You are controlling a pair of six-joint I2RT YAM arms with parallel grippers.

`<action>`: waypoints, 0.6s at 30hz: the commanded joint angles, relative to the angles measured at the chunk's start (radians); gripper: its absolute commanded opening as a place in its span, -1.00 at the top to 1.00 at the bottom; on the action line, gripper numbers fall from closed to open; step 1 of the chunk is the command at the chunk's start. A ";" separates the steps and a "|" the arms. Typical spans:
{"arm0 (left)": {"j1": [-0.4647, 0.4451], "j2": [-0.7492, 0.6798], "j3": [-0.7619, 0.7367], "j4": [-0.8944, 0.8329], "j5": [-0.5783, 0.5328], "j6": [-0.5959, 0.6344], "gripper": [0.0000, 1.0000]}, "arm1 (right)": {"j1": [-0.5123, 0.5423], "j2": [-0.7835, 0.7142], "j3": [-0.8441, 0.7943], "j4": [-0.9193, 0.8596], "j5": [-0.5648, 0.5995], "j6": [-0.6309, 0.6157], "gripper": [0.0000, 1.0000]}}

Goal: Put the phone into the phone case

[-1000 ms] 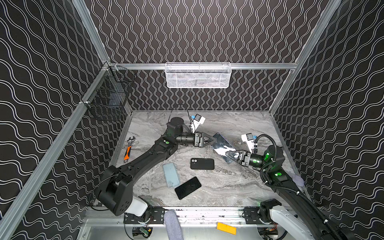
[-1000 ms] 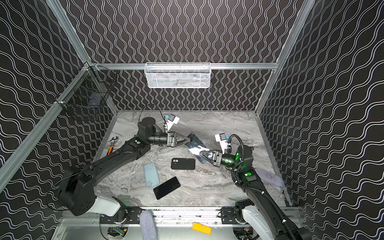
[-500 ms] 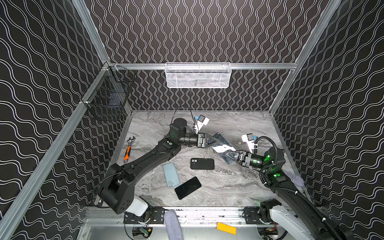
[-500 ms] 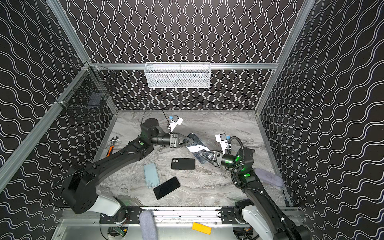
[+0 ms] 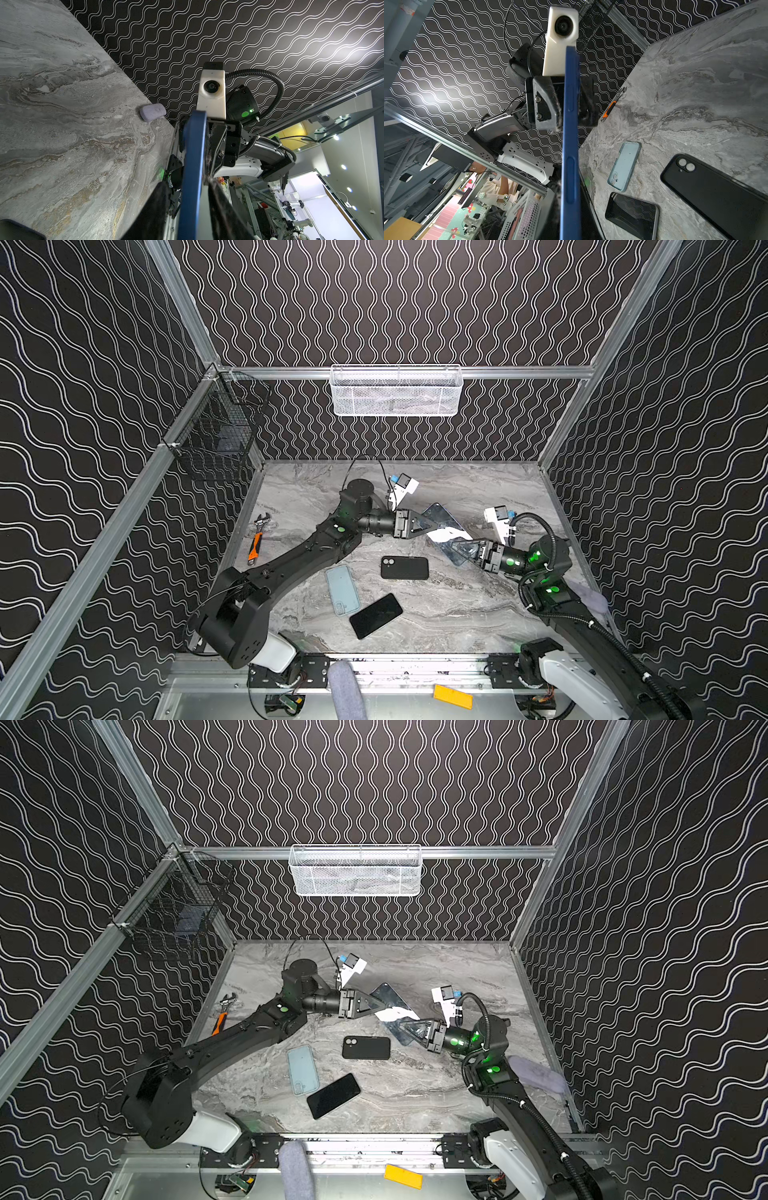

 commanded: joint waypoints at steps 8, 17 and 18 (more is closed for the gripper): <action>-0.002 -0.006 -0.008 0.058 0.020 -0.016 0.64 | 0.002 0.008 0.000 0.067 0.005 0.002 1.00; -0.003 0.005 -0.025 0.081 0.020 -0.036 1.00 | 0.001 0.021 0.017 0.038 0.011 -0.008 0.84; -0.003 0.007 -0.027 0.093 0.023 -0.044 1.00 | 0.002 0.022 0.019 0.036 0.011 -0.010 0.72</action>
